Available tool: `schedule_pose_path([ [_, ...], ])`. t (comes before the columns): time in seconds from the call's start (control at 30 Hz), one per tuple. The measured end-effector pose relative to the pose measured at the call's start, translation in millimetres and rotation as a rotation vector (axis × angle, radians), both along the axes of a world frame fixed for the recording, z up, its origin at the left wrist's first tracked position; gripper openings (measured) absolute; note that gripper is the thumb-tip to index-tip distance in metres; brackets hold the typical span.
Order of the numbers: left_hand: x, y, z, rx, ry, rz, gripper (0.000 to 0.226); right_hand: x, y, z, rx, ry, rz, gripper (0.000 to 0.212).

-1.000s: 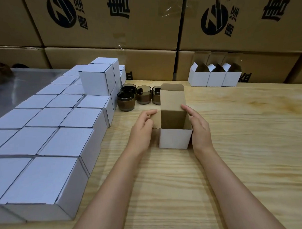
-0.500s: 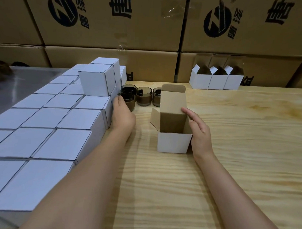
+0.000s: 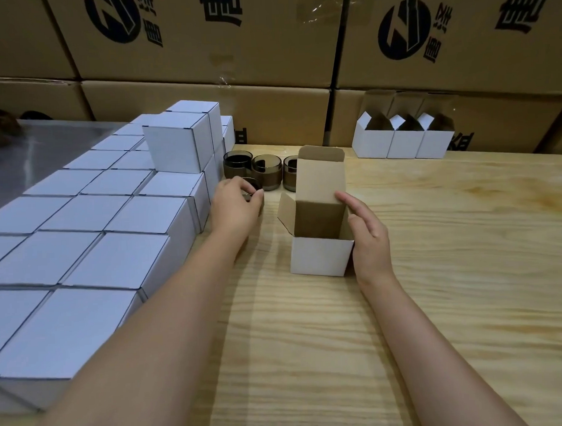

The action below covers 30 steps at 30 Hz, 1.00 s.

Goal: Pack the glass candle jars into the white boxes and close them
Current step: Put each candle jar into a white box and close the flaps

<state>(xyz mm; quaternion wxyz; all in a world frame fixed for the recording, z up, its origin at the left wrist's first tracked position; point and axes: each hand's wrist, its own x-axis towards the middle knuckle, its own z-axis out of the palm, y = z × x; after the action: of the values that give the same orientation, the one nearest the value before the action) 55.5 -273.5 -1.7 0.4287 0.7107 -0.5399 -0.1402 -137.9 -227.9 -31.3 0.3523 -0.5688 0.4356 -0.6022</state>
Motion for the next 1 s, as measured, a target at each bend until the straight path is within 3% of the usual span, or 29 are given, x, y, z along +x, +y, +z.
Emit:
schedule_pose_path([
  [0.2,6,15,28,-0.012,0.258,-0.012,0.019,1,1,1,0.003,-0.03,0.004,0.044],
  [0.3,10,24,58,-0.093,0.555,-0.09,0.014,2,2,2,0.0,-0.039,0.003,0.042],
  [0.4,10,35,89,-0.157,0.645,-0.151,0.028,2,2,1,0.001,-0.039,-0.005,0.038],
  [0.63,-21,54,111,-0.09,0.489,-0.484,0.027,2,3,3,0.013,-0.057,-0.012,0.038],
  [0.8,-38,53,99,0.024,0.314,-0.552,0.03,5,6,8,0.018,-0.101,0.007,0.043],
  [1.0,-47,53,79,0.091,0.004,-0.511,0.052,4,6,7,0.01,-0.126,0.035,0.041],
])
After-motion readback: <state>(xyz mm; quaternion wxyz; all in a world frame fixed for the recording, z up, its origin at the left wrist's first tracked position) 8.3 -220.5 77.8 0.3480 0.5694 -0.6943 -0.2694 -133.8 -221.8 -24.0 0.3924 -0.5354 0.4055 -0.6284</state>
